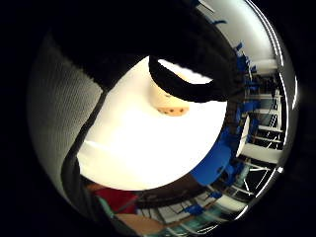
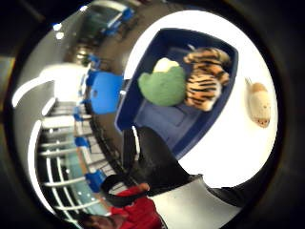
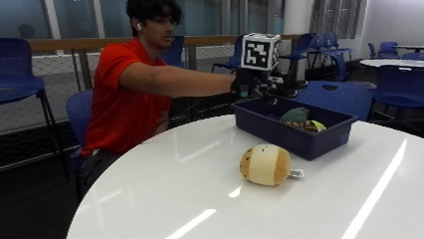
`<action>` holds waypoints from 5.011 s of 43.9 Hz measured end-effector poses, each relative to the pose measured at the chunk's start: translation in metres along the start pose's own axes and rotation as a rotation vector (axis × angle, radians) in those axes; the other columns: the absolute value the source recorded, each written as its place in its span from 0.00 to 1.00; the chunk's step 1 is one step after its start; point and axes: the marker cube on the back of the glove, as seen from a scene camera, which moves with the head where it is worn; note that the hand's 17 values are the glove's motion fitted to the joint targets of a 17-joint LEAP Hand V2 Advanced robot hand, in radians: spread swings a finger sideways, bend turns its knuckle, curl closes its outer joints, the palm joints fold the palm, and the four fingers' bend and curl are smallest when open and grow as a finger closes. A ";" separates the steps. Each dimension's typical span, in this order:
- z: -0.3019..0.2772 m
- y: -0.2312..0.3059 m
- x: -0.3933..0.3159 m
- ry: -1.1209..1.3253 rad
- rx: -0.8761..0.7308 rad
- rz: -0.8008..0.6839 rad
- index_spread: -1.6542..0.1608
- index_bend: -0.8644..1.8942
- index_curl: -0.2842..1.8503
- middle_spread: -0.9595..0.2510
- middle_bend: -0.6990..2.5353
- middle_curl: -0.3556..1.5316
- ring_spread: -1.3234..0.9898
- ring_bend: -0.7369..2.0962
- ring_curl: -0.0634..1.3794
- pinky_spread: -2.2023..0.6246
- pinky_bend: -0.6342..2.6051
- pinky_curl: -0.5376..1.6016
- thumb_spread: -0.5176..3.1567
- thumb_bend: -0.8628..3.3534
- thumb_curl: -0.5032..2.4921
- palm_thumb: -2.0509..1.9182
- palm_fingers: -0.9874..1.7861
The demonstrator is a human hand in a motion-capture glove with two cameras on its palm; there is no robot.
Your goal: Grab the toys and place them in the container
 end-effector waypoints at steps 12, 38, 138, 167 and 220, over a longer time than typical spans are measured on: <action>0.034 -0.010 0.098 -0.031 -0.052 0.191 0.71 0.37 0.30 0.72 0.25 0.28 0.62 0.31 0.24 0.83 0.54 0.42 0.43 0.19 0.27 0.50 0.26; 0.101 -0.051 0.146 -0.010 -0.116 0.288 0.70 0.37 0.28 0.72 0.25 0.28 0.61 0.31 0.18 0.83 0.54 0.41 0.41 0.19 0.25 0.50 0.28; -0.039 -0.030 -0.064 0.079 0.120 -0.084 0.63 0.42 0.50 0.38 0.47 0.62 0.34 0.66 0.51 0.63 0.52 0.47 0.25 0.24 0.50 0.69 0.67; -0.023 -0.024 -0.118 0.008 -0.031 -0.165 0.69 0.33 0.43 0.62 0.26 0.53 0.49 0.42 0.40 0.75 0.61 0.49 0.38 0.18 0.41 0.51 0.21; 0.067 0.132 0.117 0.021 -0.035 0.180 0.73 0.36 0.27 0.73 0.26 0.34 0.58 0.31 0.23 0.81 0.45 0.39 0.41 0.18 0.24 0.49 0.27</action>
